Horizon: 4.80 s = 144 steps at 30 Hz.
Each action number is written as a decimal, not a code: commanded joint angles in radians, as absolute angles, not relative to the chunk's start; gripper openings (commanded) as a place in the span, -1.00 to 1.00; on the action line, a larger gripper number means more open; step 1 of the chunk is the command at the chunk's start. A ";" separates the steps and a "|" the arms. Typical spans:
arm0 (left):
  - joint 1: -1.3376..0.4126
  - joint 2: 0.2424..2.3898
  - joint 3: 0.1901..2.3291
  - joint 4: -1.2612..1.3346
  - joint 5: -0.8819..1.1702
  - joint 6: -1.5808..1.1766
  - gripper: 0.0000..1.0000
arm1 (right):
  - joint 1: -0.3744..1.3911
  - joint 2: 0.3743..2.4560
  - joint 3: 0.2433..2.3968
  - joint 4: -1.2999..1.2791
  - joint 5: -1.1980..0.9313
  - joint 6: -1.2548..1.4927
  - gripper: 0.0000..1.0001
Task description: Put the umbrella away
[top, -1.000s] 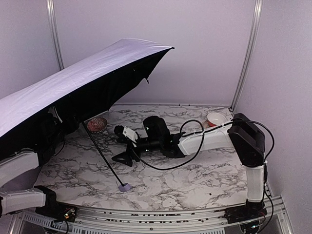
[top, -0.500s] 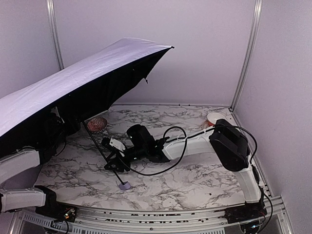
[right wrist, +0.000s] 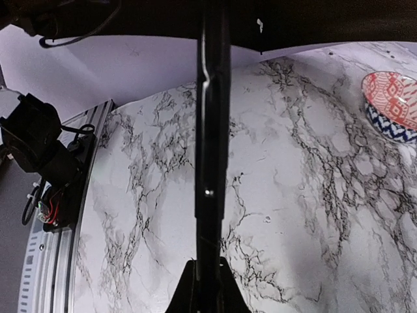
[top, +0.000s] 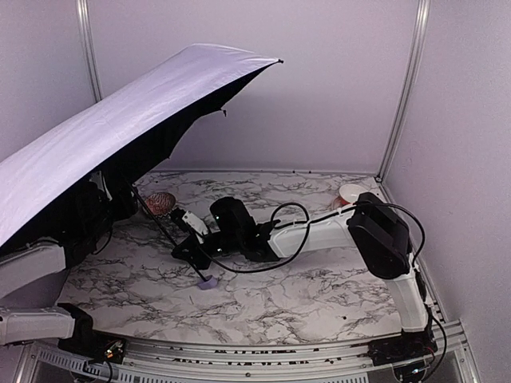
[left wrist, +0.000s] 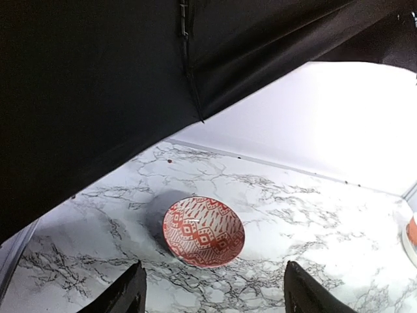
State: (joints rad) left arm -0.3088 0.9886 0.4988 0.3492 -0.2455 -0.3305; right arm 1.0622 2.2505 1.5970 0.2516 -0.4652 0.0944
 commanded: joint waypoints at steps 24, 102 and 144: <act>-0.711 1.549 1.220 0.396 0.115 -0.383 0.65 | 0.983 1.745 1.191 0.543 0.488 0.077 -1.00; -0.894 1.618 1.123 0.598 0.534 -0.337 -1.00 | 0.693 1.502 1.221 0.541 -0.582 0.215 -0.76; -1.007 1.631 1.069 0.594 -0.104 -0.425 -1.00 | 0.528 1.733 1.375 0.957 -0.554 0.758 0.28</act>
